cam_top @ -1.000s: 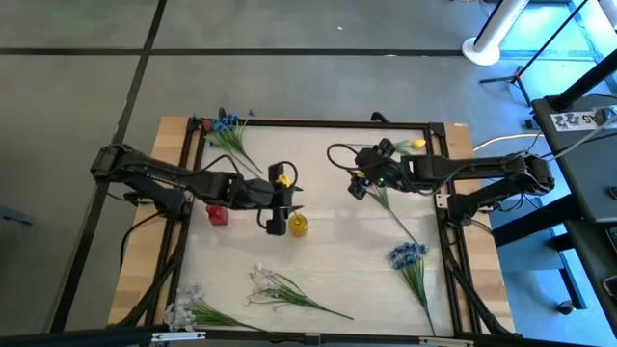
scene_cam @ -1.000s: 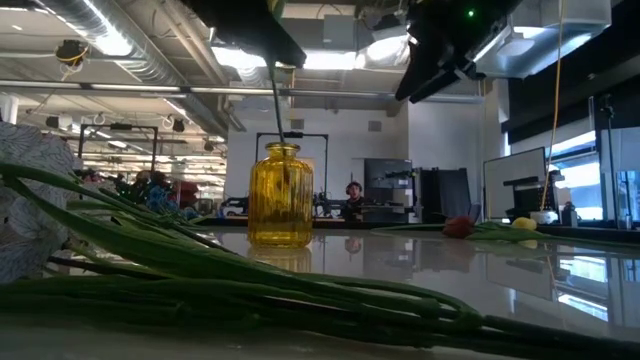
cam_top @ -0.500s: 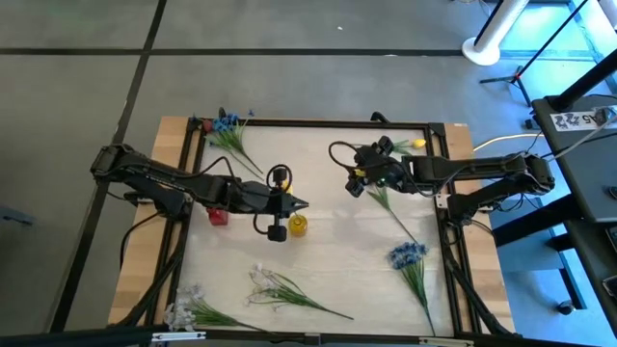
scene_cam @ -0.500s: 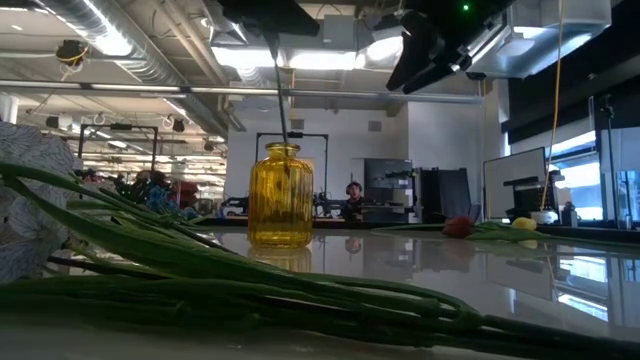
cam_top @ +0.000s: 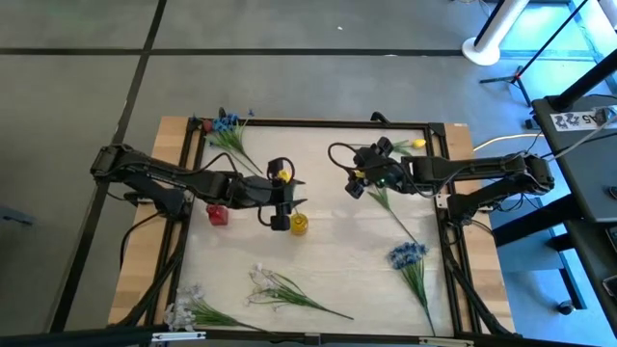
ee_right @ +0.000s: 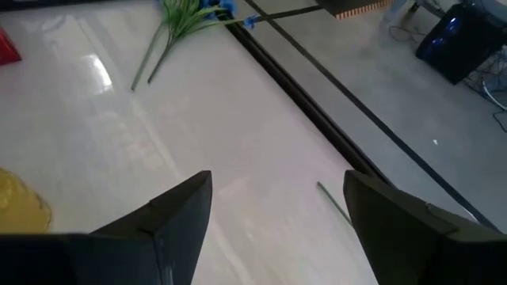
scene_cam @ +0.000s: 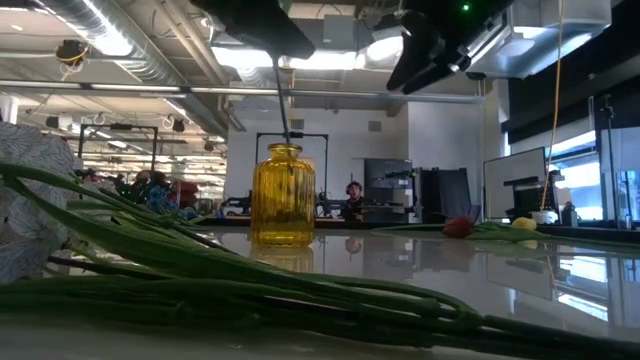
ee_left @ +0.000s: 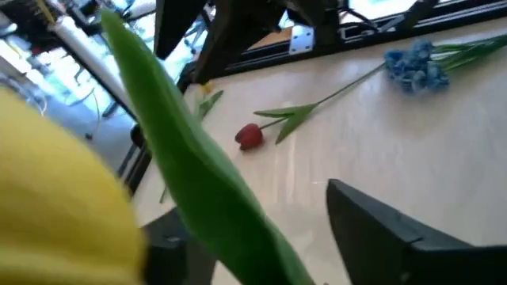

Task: Sort flowers into vase by color
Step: Put the left yellow tulip into the yellow flower vase

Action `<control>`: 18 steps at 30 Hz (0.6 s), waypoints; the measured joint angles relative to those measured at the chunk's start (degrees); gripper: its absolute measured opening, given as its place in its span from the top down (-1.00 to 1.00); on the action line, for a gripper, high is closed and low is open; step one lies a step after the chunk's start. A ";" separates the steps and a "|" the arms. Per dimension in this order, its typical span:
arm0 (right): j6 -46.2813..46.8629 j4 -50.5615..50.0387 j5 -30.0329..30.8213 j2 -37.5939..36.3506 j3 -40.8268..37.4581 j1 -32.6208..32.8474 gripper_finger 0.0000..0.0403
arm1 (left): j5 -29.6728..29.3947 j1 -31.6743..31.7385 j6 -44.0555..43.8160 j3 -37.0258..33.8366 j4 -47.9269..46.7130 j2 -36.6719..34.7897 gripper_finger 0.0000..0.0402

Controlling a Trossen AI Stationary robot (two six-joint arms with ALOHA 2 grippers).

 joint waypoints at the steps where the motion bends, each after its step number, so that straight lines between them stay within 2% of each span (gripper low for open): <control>1: 0.00 0.77 -0.02 0.00 0.00 0.00 -0.41 | 0.35 -0.07 -0.09 0.02 -1.02 0.00 -0.14; 5: -2.32 3.00 -0.01 -0.07 0.00 0.00 -0.41 | 6.61 -1.84 2.32 0.02 -0.57 0.02 -0.26; 7: -4.39 4.13 -0.26 -0.07 0.00 0.00 -0.41 | 7.62 -2.88 3.41 0.04 1.56 0.00 -0.26; 9: -6.14 6.88 -3.15 -0.07 0.00 0.35 -0.41 | 6.96 -3.32 4.53 0.04 2.68 0.00 -0.27; 14: -13.61 15.44 -15.75 0.88 0.00 4.28 -0.41 | 5.89 -4.92 6.95 0.04 3.17 0.00 -0.26; 18: -17.96 24.28 -16.68 3.96 -2.98 8.64 -0.41 | 5.51 -5.14 7.46 0.04 4.88 0.00 -0.25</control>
